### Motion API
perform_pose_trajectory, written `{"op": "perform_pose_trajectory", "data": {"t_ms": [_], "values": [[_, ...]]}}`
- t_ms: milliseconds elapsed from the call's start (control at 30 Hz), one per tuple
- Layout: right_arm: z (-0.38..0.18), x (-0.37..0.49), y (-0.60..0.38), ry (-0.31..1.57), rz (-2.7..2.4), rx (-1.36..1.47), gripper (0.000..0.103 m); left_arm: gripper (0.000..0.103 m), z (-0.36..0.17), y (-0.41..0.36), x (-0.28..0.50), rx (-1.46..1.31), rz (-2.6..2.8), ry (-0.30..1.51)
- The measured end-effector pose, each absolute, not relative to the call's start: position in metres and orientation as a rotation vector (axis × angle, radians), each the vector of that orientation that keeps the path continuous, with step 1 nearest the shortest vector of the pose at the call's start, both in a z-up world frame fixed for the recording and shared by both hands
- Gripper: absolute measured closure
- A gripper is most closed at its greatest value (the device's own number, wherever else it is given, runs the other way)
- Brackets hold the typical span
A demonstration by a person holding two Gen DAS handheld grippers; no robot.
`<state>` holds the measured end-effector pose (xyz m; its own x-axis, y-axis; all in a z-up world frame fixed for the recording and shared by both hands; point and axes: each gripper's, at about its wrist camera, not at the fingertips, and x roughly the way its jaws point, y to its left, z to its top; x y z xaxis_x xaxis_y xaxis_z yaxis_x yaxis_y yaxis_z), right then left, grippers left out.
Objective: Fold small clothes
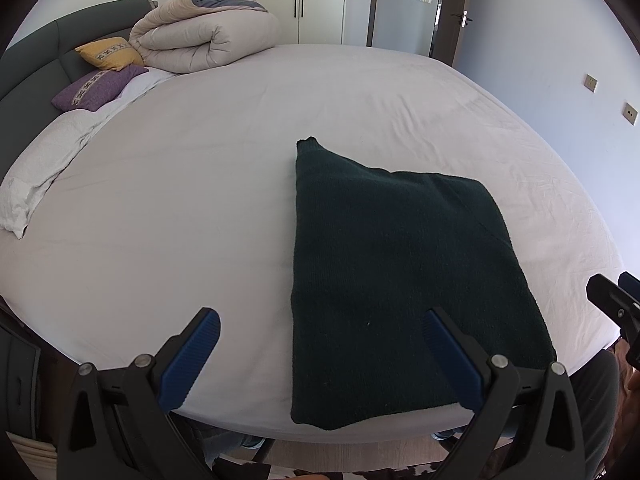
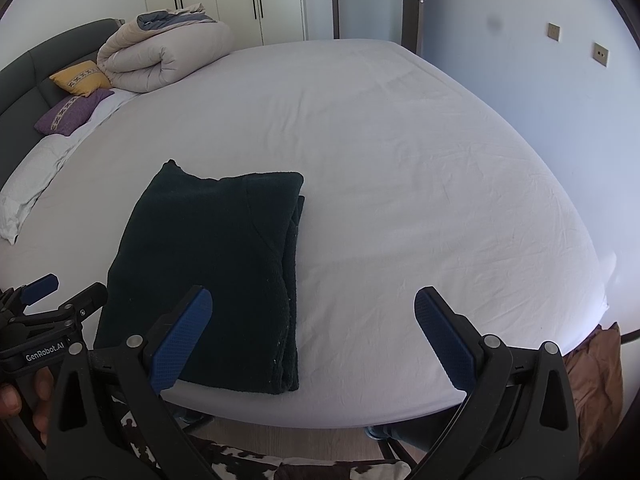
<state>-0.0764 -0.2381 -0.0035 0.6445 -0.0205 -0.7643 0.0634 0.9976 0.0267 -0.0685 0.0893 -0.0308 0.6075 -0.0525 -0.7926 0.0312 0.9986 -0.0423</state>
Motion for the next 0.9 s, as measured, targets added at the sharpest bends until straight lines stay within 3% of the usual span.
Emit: {"op": "perform_pose_trajectory", "data": {"t_ms": [900], "values": [[-0.0067,-0.0723,-0.2354,0.873,-0.053,0.057,0.000,0.000,-0.0310,0.0907,-0.0682,-0.023,-0.049,0.918]]}}
